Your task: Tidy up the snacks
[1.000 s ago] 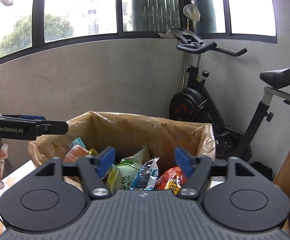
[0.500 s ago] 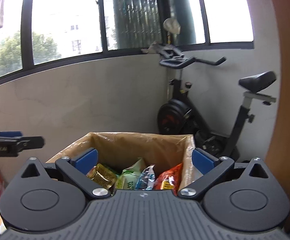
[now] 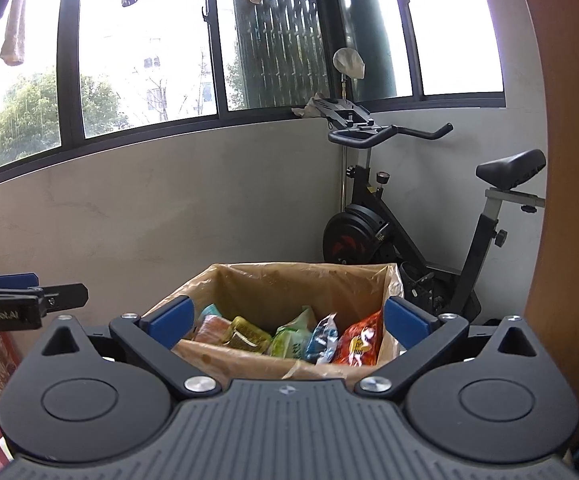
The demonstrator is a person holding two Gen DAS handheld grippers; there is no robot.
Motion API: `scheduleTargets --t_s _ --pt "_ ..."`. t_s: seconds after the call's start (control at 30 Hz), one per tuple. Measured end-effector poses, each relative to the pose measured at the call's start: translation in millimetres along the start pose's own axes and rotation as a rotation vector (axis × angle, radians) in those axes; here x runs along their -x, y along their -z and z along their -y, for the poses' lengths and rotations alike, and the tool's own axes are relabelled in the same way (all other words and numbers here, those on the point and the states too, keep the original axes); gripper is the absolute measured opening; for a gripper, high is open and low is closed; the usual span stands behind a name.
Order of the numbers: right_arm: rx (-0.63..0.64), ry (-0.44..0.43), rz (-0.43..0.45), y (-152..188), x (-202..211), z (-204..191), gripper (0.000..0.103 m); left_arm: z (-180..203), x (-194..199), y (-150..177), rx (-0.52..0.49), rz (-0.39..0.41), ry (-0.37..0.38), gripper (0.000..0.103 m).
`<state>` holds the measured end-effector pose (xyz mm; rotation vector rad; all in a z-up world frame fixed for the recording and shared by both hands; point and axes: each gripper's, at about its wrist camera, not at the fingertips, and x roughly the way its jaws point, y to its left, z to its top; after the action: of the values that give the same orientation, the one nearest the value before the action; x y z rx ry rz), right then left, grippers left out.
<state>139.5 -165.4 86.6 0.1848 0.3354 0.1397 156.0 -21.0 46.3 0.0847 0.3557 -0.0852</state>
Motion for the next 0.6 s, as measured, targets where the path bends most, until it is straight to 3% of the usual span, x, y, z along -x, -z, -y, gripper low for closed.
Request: scheduleTargets --t_s 0.6 --pt "0.001 0.008 -0.024 9.0 9.6 -9.4 0.103 -5.2 9.4 6.7 0.034 -0.014 0.014 0.097"
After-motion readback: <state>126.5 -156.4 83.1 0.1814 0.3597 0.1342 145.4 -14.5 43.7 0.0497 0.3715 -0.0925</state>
